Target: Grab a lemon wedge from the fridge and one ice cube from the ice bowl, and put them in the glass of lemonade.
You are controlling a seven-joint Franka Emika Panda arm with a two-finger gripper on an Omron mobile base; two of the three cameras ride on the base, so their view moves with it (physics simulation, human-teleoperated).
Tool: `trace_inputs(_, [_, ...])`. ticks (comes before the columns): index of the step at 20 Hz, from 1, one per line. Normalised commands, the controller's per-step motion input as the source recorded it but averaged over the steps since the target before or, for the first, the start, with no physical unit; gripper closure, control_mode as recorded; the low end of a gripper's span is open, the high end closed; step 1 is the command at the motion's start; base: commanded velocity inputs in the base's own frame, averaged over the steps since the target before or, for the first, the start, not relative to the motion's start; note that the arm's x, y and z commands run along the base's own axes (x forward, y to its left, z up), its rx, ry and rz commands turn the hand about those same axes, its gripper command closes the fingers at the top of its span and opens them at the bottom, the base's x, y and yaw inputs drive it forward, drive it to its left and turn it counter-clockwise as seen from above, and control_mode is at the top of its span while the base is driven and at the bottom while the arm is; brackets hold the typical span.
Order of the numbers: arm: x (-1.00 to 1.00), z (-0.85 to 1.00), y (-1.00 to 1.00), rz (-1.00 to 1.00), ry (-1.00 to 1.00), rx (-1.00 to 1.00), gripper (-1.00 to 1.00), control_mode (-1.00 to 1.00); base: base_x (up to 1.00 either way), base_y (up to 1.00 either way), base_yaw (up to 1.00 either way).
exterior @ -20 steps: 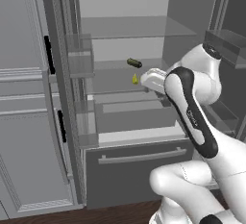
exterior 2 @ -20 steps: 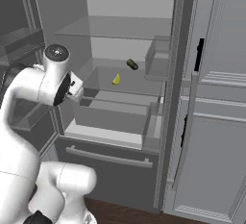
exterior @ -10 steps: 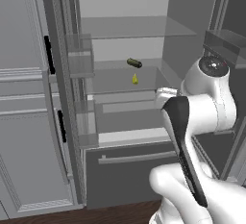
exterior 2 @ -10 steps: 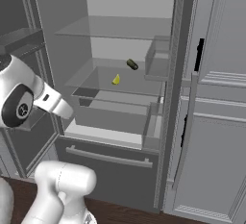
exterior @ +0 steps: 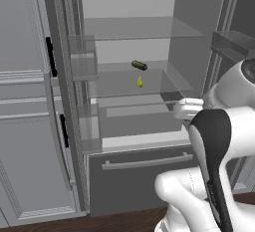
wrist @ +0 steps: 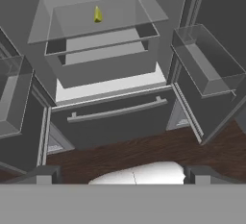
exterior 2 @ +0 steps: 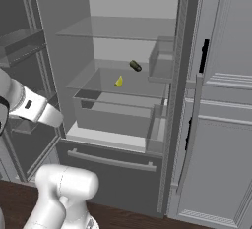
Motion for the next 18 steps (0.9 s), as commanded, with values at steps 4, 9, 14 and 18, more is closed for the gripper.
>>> trace_inputs(4, [0.01, -0.11, 0.0, 0.0, 0.0, 0.0, -1.0, -1.0, 0.0, 0.0, 0.0])
trace_inputs(9, [0.01, -0.08, 0.0, 0.0, -0.07, 0.0, -1.0, -1.0, 0.0, 0.0, 0.0])
trace_inputs(14, [0.0, -0.1, 0.01, 0.0, -0.04, -0.01, -1.0, -1.0, 0.0, 0.0, 0.0])
trace_inputs(18, [0.06, -0.05, 0.0, 0.0, 0.0, -0.01, -1.0, 1.0, 0.5, 0.0, 0.0])
